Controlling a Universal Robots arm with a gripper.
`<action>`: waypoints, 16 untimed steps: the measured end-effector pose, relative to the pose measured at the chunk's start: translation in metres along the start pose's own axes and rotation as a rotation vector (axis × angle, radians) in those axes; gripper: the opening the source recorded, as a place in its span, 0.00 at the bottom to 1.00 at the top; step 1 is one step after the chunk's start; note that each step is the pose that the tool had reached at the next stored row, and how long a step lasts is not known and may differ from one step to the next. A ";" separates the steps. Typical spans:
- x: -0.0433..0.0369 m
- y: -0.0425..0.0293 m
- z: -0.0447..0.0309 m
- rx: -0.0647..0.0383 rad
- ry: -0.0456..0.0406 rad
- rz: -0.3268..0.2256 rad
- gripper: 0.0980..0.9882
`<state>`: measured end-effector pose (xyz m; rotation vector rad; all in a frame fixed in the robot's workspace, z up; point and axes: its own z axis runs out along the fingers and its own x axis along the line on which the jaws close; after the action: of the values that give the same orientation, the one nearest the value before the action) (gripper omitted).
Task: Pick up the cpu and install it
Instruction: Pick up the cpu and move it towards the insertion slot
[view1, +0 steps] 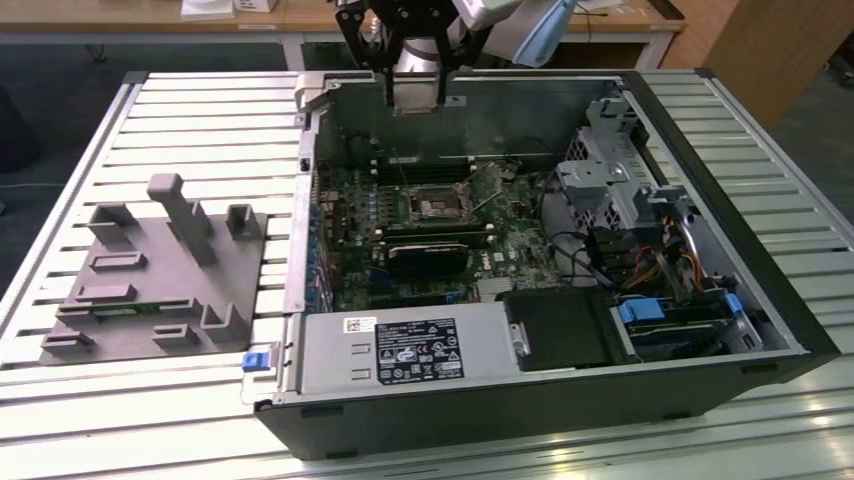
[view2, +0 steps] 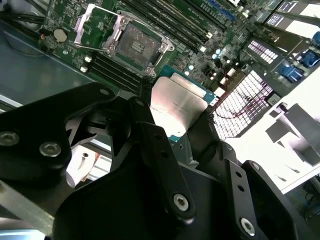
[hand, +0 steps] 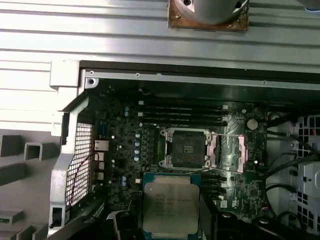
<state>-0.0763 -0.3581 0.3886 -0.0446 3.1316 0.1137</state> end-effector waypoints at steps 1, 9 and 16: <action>-0.0003 0.0011 0.0002 0.000 -0.0001 0.002 0.50; -0.0085 0.0062 0.0012 0.000 -0.0011 0.014 0.50; -0.0184 0.0081 0.0022 0.000 -0.0022 0.026 0.50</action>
<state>-0.0582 -0.3493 0.3871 -0.0037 3.1307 0.1135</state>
